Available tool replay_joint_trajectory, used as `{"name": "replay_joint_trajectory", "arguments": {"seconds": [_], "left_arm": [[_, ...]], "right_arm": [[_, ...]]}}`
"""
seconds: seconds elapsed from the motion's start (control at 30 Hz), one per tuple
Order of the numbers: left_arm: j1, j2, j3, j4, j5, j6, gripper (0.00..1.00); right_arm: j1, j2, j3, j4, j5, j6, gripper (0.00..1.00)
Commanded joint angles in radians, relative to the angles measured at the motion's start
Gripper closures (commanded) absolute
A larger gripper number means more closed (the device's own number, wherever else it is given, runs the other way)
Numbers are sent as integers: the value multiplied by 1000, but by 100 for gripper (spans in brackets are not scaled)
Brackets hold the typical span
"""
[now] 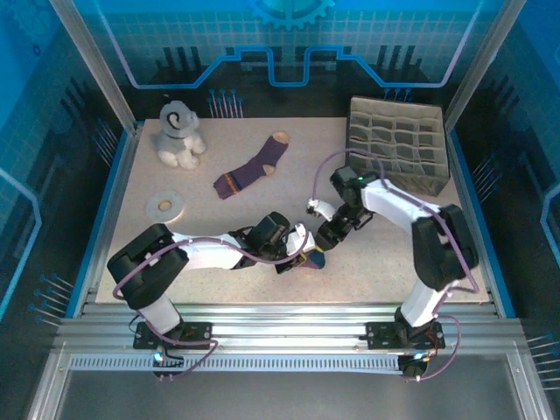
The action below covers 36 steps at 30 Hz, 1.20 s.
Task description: Roll the socks
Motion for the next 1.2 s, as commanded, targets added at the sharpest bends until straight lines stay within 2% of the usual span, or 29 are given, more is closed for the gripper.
{"name": "replay_joint_trajectory", "arguments": {"seconds": [0.0, 0.2, 0.4, 0.67, 0.9, 1.17], "left_arm": [[27, 56, -30, -119, 97, -89, 100], [93, 86, -17, -120, 218, -143, 100], [149, 116, 5, -141, 317, -166, 100], [200, 176, 60, -213, 417, -191, 100], [240, 246, 131, -293, 496, -206, 100], [258, 272, 162, -329, 530, -213, 100]], "right_arm": [[-24, -131, -73, 114, 16, 61, 55], [3, -337, -237, 283, 150, 96, 53], [147, -499, -372, 415, 376, 44, 50], [327, -655, -529, 574, 528, -152, 40], [433, -567, -518, 579, 623, -316, 36], [454, -431, -500, 671, 686, -444, 34]]}}
